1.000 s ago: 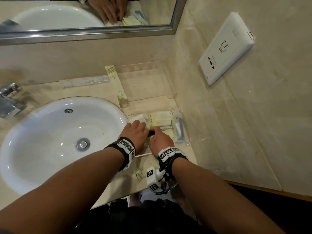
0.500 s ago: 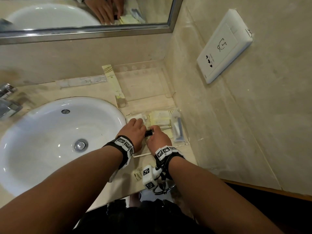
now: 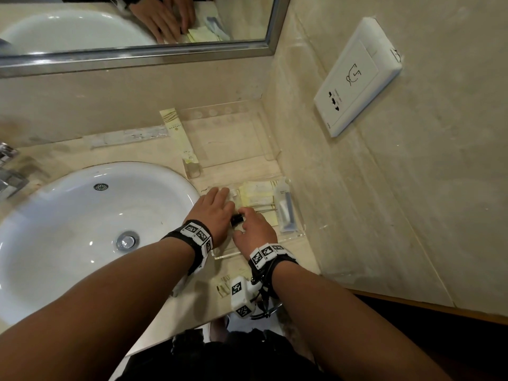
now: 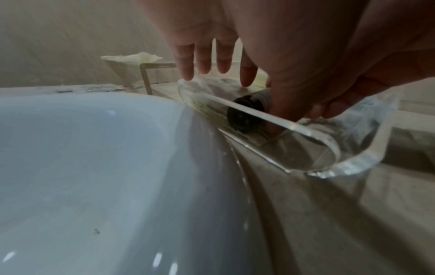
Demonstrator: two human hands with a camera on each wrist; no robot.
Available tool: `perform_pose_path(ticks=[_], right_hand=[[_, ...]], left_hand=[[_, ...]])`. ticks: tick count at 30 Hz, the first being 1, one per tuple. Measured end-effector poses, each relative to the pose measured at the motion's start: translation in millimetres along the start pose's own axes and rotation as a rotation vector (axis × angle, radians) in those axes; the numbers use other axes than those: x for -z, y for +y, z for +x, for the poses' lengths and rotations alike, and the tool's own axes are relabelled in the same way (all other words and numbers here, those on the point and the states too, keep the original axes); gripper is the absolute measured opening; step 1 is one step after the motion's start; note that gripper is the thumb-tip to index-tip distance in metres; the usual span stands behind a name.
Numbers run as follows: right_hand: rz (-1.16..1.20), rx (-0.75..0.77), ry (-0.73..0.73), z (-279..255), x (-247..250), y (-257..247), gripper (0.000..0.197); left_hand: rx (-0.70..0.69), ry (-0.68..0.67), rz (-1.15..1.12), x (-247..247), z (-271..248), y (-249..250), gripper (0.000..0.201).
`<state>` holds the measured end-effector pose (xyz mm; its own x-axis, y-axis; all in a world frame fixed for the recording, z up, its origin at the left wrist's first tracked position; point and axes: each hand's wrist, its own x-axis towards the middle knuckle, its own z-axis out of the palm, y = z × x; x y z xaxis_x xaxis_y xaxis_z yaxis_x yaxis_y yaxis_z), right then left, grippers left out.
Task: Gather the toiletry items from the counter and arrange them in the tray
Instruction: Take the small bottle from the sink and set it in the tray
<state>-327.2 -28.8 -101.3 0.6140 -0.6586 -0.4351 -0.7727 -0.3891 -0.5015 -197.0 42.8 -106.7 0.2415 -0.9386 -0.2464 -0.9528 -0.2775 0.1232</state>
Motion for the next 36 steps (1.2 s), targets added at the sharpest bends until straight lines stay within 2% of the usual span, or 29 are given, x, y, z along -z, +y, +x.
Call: perform_pose_path(ticks=[8, 13, 17, 19, 21, 24, 28, 32, 36], right_hand=[[0.044, 0.049, -0.027, -1, 6, 6, 0.048], [0.039, 0.064, -0.036, -4, 11, 13, 0.047], [-0.053, 0.11, -0.041, -12, 23, 17, 0.027], [-0.119, 0.132, -0.085, -18, 28, 21, 0.017], [-0.204, 0.189, -0.133, -25, 31, 27, 0.015], [-0.379, 0.294, -0.214, -35, 25, 39, 0.024], [-0.605, 0.357, -0.337, -43, 14, 58, 0.045], [-0.724, 0.409, -0.292, -56, -1, 67, 0.055], [-0.744, 0.384, -0.245, -59, -6, 61, 0.041]], left_hand=[[-0.039, -0.017, -0.017, 0, 3, -4, 0.047], [-0.099, -0.047, 0.002, 4, -3, -9, 0.061], [-0.098, -0.061, 0.027, 16, -13, -13, 0.076], [-0.097, -0.066, 0.02, 22, -21, -10, 0.071], [-0.093, -0.055, 0.012, 24, -28, -6, 0.058], [-0.083, -0.069, -0.016, 21, -40, -4, 0.041], [-0.028, -0.101, -0.041, 16, -52, -5, 0.032], [0.033, -0.148, -0.087, 12, -62, -5, 0.03], [0.061, -0.195, -0.107, 8, -71, -2, 0.028]])
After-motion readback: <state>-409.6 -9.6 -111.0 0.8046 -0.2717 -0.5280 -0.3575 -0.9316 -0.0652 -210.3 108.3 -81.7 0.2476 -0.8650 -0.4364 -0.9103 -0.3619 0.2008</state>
